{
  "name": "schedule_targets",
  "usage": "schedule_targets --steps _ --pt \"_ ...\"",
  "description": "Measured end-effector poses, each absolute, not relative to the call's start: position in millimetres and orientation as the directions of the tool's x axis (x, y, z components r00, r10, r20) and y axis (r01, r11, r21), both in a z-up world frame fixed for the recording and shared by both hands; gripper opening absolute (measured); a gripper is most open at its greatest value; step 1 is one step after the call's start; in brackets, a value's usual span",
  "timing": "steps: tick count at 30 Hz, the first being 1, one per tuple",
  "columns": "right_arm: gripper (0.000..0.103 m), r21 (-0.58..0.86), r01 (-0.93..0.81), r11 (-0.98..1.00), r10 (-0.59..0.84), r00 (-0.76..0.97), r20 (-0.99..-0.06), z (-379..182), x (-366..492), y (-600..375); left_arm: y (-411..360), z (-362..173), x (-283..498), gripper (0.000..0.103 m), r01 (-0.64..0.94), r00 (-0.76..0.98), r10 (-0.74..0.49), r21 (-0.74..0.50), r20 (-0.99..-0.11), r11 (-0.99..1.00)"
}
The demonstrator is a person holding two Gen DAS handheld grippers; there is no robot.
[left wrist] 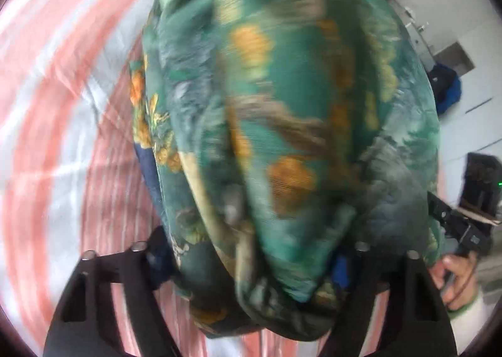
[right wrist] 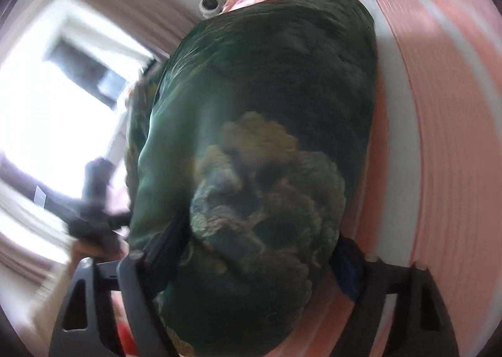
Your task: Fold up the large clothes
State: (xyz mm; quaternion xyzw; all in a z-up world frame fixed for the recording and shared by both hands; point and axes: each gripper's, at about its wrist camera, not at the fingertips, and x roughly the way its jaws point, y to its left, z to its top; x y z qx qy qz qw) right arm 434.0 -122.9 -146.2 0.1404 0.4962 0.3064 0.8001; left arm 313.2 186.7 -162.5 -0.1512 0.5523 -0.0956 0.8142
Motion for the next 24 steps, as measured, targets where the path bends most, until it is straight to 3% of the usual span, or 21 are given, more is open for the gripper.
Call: schedule_targets --steps 4,8,15,17,19,21,22,24 --pt "0.071 0.360 -0.431 0.828 0.540 0.434 -0.721 -124.3 409.5 -98.7 163.7 -134.3 280.0 0.054 0.030 0.500 -0.220 -0.237 -0.838 0.971" --pt "0.070 0.282 -0.500 0.818 0.545 0.521 -0.657 -95.8 373.2 -88.6 144.5 -105.0 228.0 0.053 0.069 0.613 -0.180 -0.175 -0.769 0.982" --pt "0.070 0.263 -0.531 0.805 0.578 0.604 -0.549 -41.7 369.5 -100.2 131.6 -54.3 228.1 0.053 0.093 0.706 -0.178 -0.161 -0.685 0.983" --pt "0.070 0.277 -0.527 0.804 0.586 0.619 -0.523 -31.6 381.7 -104.8 135.4 -46.6 249.0 0.059 0.084 0.729 -0.166 -0.154 -0.664 0.985" --pt "0.071 0.311 -0.511 0.801 0.595 0.631 -0.498 -27.0 392.8 -112.8 137.6 -52.3 269.2 0.086 0.080 0.726 -0.158 -0.146 -0.669 0.986" --pt "0.085 0.421 -0.453 0.786 0.618 0.598 -0.511 -39.7 419.9 -124.1 156.0 -74.6 286.4 0.103 0.015 0.691 -0.124 -0.156 -0.713 0.988" --pt "0.099 0.439 -0.404 0.803 0.595 0.596 -0.539 -46.7 428.2 -135.8 168.1 -87.4 284.8 0.102 -0.037 0.681 -0.081 -0.145 -0.727 0.989" --pt "0.102 0.367 -0.329 0.870 0.492 0.633 -0.598 -57.2 433.9 -142.8 186.1 -107.2 266.4 0.102 -0.082 0.668 -0.051 -0.141 -0.742 0.987"
